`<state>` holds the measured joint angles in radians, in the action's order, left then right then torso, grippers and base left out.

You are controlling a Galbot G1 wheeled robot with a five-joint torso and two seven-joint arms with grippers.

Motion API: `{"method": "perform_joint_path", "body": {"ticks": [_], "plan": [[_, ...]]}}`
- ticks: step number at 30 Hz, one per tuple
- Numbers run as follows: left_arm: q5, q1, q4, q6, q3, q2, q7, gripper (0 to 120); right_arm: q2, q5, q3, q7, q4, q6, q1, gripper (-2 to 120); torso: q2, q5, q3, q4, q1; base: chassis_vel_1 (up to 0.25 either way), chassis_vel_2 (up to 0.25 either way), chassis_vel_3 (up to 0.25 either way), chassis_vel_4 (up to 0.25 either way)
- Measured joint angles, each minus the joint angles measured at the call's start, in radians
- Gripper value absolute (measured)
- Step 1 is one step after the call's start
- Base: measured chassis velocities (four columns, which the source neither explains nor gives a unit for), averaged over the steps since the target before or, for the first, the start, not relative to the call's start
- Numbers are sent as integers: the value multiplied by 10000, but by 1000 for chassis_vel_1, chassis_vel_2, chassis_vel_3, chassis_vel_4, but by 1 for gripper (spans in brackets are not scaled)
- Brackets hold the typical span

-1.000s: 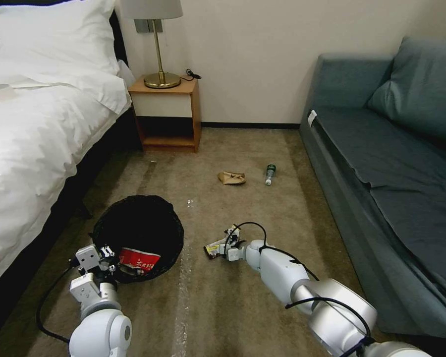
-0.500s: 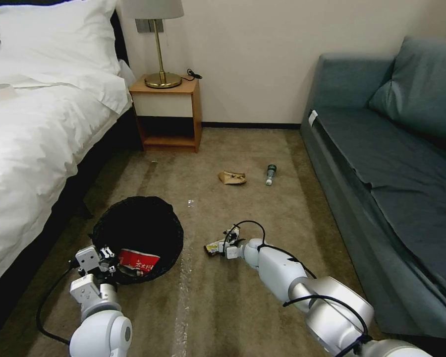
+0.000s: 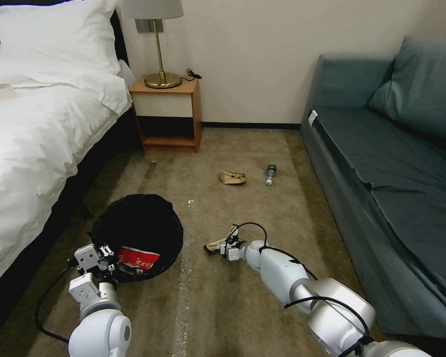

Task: Pick up the trash bin, then pick up the garbage on the floor and place it into the trash bin.

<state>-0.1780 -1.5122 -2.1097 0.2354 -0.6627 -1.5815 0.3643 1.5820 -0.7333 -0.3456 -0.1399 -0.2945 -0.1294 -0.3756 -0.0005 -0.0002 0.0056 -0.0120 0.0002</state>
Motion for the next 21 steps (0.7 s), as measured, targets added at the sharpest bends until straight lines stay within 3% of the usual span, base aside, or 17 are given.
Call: {"method": "perform_joint_path", "body": {"ticks": [16, 21], "plan": [[-35, 89, 197, 0, 14, -16, 7, 4, -196, 278, 59, 87, -281, -4, -103, 0, 0, 0, 0, 0, 0, 0, 0, 0, 0], [-155, 242, 273, 32, 5, 87, 12, 4, -466, 915, 492, 414, -766, -23, -351, 0, 0, 1, 0, 1, 0, 0, 0, 0, 0]]}}
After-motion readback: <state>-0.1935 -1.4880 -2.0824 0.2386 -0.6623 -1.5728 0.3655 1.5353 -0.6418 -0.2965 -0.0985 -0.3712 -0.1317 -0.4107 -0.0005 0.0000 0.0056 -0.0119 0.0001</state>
